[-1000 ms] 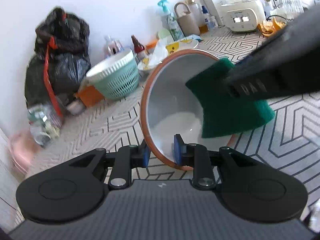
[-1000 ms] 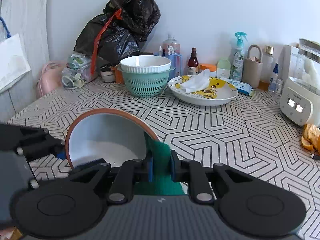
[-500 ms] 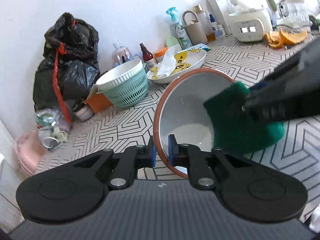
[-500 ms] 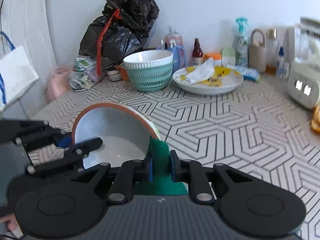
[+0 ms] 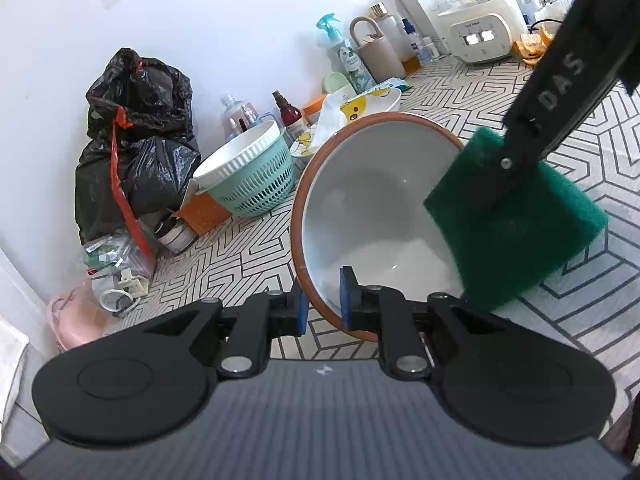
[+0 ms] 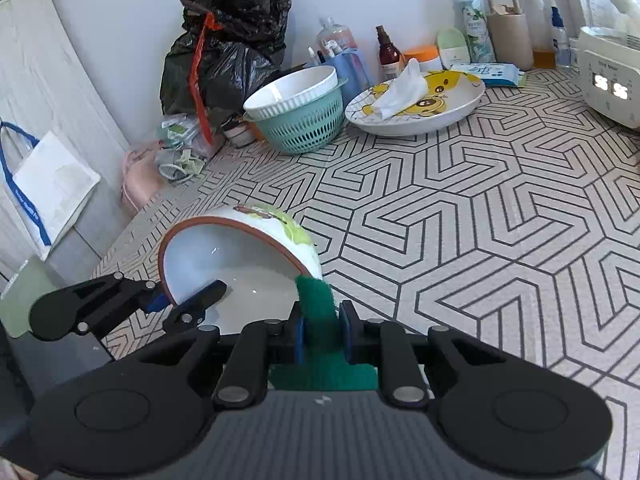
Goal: Clean bowl
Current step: 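Scrub the bowl's inside with the green pad in the right tool while the left tool holds the rim, then tilt the bowl upright with the left tool while the right tool moves the pad to its outside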
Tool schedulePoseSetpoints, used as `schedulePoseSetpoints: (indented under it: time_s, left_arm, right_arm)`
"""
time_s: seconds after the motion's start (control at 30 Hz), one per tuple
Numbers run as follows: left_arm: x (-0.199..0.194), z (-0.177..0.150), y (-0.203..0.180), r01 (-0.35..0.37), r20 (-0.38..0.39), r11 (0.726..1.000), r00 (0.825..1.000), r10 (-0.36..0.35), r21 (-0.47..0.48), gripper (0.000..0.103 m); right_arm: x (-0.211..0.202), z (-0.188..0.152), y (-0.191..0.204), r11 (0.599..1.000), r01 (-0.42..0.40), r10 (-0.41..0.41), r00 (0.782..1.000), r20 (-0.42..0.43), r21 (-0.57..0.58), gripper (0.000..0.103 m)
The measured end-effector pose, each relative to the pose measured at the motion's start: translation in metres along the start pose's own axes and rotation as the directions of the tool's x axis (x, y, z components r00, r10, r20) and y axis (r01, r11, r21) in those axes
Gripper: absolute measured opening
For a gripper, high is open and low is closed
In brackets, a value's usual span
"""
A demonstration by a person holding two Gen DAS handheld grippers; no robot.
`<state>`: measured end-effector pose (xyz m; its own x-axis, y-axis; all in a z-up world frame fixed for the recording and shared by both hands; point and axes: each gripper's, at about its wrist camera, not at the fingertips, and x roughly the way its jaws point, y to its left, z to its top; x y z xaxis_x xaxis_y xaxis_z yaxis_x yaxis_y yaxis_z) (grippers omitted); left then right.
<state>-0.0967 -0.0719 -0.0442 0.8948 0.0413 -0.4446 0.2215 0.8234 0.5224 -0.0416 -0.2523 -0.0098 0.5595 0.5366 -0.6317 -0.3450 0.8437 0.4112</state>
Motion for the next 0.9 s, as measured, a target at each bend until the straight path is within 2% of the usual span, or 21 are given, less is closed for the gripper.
schedulePoseSetpoints:
  time_s: [0.1,0.2,0.27,0.47,0.6,0.67,0.77,0.9]
  left_arm:
    - [0.000,0.000,-0.002,-0.006,0.007,1.000,1.000,0.006,0.010,0.014]
    - [0.000,-0.001,-0.001,-0.002,0.007,1.000,1.000,0.001,0.006,0.014]
    - [0.000,-0.002,0.000,0.001,0.007,1.000,1.000,-0.001,0.004,0.014]
    - [0.000,-0.004,-0.001,0.000,0.010,1.000,1.000,0.000,0.012,0.015]
    - [-0.001,-0.003,-0.002,0.003,0.007,0.999,1.000,-0.003,0.033,0.015]
    - [-0.001,-0.002,-0.001,0.004,0.006,0.999,1.000,-0.005,0.043,0.015]
    - [-0.001,0.000,-0.002,0.011,0.002,0.998,1.000,-0.011,0.061,0.015]
    - [0.000,0.003,-0.002,0.021,-0.010,0.996,1.000,-0.020,0.090,0.016]
  right_arm:
    - [-0.010,-0.001,-0.006,0.999,-0.016,0.016,1.000,0.007,0.029,0.016]
    - [-0.031,0.007,-0.014,0.999,-0.012,0.009,0.998,0.061,0.051,0.016]
    - [-0.047,0.016,-0.012,0.999,0.015,-0.018,0.993,0.113,0.033,0.016]
    - [-0.045,0.048,0.015,0.992,0.083,-0.068,0.985,0.160,-0.095,0.016]
    - [-0.010,0.072,0.043,0.975,0.077,-0.059,0.994,0.094,-0.207,0.016]
    - [0.000,0.082,0.054,0.969,0.031,-0.017,0.998,0.056,-0.243,0.016]
    - [0.015,0.088,0.071,0.959,-0.031,0.026,0.999,-0.022,-0.281,0.016]
    - [0.030,0.089,0.074,0.958,-0.051,0.027,0.996,-0.087,-0.281,0.016]
